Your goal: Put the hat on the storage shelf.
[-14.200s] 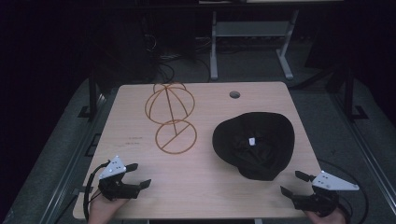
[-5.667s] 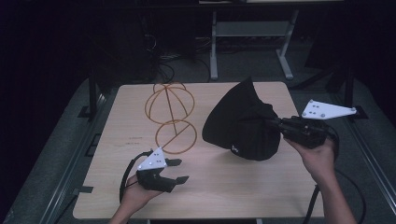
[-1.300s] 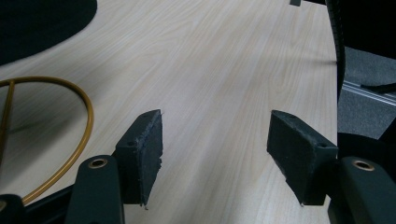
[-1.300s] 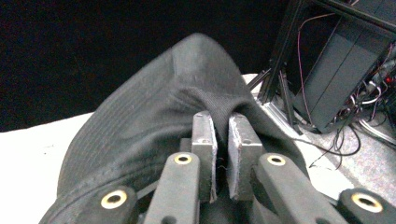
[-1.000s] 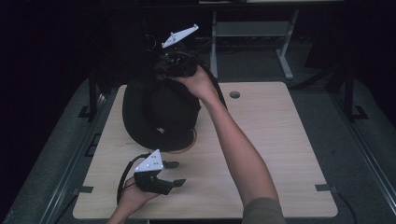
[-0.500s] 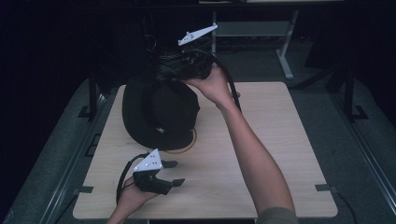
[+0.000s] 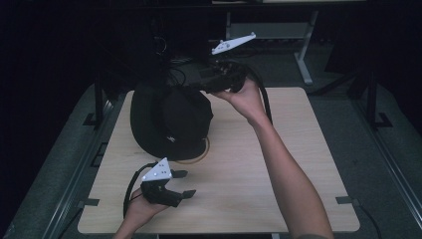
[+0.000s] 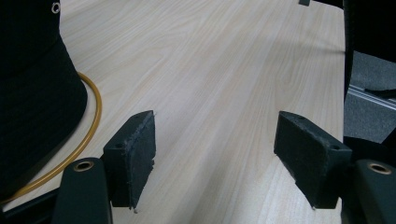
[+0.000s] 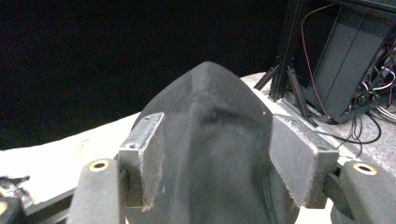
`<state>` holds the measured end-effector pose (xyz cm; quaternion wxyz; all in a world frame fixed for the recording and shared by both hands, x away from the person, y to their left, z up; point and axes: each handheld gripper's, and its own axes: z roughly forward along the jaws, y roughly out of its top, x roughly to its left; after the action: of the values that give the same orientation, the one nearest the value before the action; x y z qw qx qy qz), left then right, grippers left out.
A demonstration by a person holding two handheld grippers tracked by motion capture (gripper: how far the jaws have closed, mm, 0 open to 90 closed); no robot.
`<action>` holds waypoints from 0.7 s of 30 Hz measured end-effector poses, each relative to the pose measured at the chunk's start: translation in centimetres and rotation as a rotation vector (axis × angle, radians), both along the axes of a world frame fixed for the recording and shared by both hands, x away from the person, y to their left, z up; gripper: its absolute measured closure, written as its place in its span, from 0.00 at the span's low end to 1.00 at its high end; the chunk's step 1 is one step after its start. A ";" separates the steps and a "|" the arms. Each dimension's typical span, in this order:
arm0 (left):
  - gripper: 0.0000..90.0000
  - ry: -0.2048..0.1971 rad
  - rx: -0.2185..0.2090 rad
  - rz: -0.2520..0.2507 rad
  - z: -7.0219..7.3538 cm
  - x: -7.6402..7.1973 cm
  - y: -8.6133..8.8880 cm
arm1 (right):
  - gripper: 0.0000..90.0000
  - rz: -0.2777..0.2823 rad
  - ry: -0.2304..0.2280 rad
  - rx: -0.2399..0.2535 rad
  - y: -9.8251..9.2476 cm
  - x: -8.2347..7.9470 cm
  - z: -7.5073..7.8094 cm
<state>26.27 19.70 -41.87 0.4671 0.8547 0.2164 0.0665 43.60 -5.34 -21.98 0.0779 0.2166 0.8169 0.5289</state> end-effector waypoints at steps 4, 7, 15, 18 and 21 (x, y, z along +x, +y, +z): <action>0.32 -0.008 0.009 -0.002 0.0 0.1 0.1 | 0.36 -0.005 0.009 0.006 -1.5 -0.7 -0.4; 0.31 -0.011 0.015 0.000 0.0 0.1 0.1 | 0.36 -0.017 0.008 0.011 -2.7 -1.3 -0.5; 0.31 -0.009 0.002 0.009 -0.1 0.1 0.0 | 0.34 -0.043 0.021 0.019 -6.0 -2.9 -1.4; 0.31 -0.005 0.004 0.010 -0.1 0.1 0.0 | 0.34 -0.057 0.024 0.018 -7.0 -3.5 -1.8; 0.31 -0.006 0.006 0.009 -0.2 0.1 0.0 | 0.33 -0.072 0.027 0.015 -8.1 -4.2 -2.3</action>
<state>26.38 19.66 -42.06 0.4649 0.8549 0.2187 0.0720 39.44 -13.44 -24.26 0.0840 0.2535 0.8057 0.5288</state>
